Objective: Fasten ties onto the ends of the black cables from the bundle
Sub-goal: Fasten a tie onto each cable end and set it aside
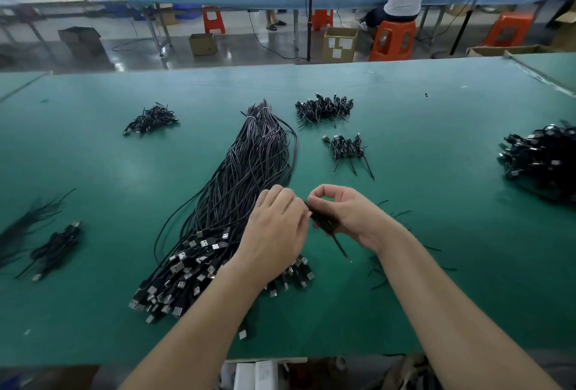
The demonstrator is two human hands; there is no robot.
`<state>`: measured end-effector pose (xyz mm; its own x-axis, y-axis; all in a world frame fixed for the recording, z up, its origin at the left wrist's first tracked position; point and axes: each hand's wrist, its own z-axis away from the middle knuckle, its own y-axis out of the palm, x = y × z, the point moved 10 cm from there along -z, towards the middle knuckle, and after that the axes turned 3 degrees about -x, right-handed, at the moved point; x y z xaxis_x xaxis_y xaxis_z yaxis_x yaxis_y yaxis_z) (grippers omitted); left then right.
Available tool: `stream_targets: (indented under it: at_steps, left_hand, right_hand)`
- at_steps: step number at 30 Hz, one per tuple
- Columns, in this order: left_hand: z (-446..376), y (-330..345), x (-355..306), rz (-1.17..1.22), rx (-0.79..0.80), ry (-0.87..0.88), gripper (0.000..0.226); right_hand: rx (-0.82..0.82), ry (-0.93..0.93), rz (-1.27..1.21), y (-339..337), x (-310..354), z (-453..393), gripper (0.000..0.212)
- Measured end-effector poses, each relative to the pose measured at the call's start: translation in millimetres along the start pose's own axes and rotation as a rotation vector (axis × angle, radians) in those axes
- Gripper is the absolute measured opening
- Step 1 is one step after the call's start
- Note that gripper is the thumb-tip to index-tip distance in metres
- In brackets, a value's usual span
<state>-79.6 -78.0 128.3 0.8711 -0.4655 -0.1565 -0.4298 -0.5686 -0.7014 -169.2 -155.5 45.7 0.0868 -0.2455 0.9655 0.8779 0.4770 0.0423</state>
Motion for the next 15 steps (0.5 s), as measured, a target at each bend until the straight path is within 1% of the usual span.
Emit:
stream_targets:
  at_steps: [1,2,3,5,6,7,8,10,12,13,15]
  left_hand:
    - [2,0,10,0.11,-0.003,-0.112,0.016]
    - [6,3,24,0.242,0.006,-0.273,0.016]
    - [11,11,41,0.39,0.034,-0.473,0.016]
    - [28,31,66,0.698,0.093,-0.866,0.016]
    - [37,41,71,0.835,0.106,-1.009,0.018]
    - [43,49,72,0.954,0.115,-1.109,0.02]
    - [47,54,70,1.044,0.122,-1.167,0.021]
    - [48,56,66,1.092,0.127,-1.183,0.022]
    - [45,50,64,0.971,0.117,-1.107,0.02]
    - [40,45,63,0.87,0.11,-1.034,0.018]
    - [24,29,55,0.648,0.089,-0.801,0.017]
  right_hand:
    - [0.009,-0.02,-0.01,-1,1,1,0.007]
    - [0.02,-0.048,-0.013,-1,4,2,0.002]
    - [0.029,-0.092,0.011,-2,7,3,0.01]
    - [0.039,-0.19,0.163,-1,17,6,0.029]
    - [0.037,-0.234,0.252,1,21,9,0.035]
    - [0.044,-0.274,0.317,3,24,10,0.036]
    - [0.041,-0.299,0.354,5,25,11,0.033]
    - [-0.001,-0.288,0.333,4,24,9,0.022]
    - [-0.05,-0.233,0.264,0,20,7,0.017]
    - [-0.062,-0.212,0.231,-2,18,6,0.019]
    - [-0.075,-0.16,0.144,-3,14,4,0.024]
